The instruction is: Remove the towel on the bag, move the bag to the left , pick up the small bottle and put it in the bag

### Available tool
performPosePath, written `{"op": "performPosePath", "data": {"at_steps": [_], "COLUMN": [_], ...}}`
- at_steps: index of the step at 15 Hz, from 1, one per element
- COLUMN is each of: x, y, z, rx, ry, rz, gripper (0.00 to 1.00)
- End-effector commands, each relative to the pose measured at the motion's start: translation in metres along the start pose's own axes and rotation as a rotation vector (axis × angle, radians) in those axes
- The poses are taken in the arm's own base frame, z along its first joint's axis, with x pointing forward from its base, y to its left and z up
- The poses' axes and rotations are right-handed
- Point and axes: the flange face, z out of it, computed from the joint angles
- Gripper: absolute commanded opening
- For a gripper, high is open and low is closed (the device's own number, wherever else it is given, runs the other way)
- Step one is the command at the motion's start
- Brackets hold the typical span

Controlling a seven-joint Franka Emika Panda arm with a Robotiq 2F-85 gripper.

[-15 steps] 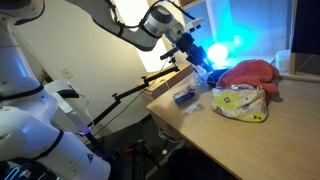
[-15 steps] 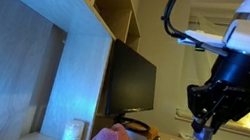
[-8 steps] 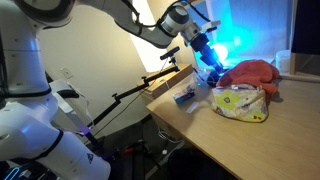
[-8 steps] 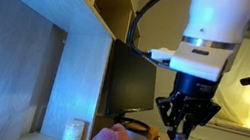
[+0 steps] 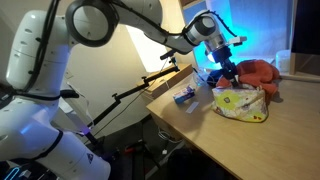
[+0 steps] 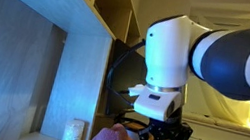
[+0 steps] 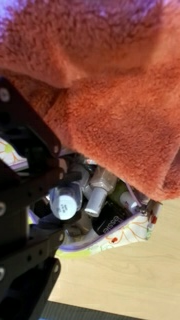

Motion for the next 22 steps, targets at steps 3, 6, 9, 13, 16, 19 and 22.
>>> {"op": "performPosePath", "data": {"at_steps": [3, 6, 9, 13, 16, 19, 22], "x": [-0.009, -0.013, -0.017, -0.022, -0.024, -0.023, -0.016], "y": [0.021, 0.023, 0.018, 0.000, -0.023, -0.048, -0.065], "z": [0.011, 0.005, -0.008, -0.038, -0.068, -0.081, -0.066], "rx": [0.028, 0.018, 0.000, -0.043, -0.085, -0.105, -0.084], "ry": [0.069, 0.060, 0.046, 0.008, -0.015, -0.022, 0.000], "rz": [-0.030, -0.017, -0.012, 0.004, 0.025, 0.033, 0.027], "gripper": [0.64, 0.88, 1.00, 1.00, 1.00, 1.00, 1.00]}}
